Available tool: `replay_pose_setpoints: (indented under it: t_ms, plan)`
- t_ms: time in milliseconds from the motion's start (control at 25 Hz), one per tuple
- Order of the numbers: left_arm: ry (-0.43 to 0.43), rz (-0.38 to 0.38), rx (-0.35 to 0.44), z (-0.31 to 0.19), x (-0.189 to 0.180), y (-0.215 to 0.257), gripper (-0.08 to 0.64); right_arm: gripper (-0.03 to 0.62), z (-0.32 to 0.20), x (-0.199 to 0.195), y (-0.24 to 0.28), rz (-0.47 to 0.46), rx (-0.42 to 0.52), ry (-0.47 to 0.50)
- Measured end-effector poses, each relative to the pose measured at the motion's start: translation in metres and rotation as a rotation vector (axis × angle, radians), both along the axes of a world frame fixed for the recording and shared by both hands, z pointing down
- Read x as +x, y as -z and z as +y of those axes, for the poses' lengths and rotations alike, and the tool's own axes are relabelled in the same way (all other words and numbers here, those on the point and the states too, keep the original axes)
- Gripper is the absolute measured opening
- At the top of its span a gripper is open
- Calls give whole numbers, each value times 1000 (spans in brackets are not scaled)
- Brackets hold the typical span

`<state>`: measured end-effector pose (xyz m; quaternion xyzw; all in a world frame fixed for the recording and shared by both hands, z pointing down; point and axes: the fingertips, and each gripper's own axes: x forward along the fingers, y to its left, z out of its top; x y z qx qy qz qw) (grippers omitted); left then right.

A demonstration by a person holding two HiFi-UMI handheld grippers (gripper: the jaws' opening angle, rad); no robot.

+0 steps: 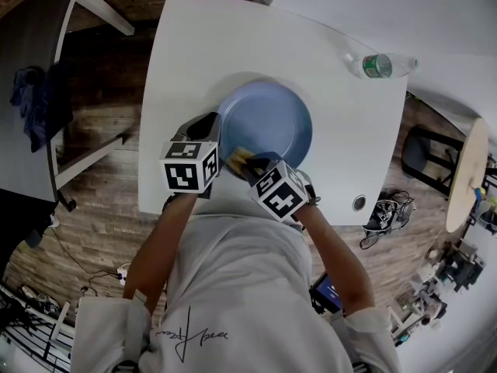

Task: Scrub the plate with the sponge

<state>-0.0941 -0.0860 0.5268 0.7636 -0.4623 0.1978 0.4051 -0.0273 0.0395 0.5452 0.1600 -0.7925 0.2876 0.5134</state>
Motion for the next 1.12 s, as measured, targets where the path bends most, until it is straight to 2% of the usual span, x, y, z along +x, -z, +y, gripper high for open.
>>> replay_pose_setpoints:
  t_ms: [760, 1120]
  plan:
    - [-17, -7, -3, 1, 2, 0, 32, 32, 2, 44, -1, 86, -39, 29]
    - [-19, -8, -4, 0, 2, 1, 32, 34, -3, 65, -1, 144, -43, 88]
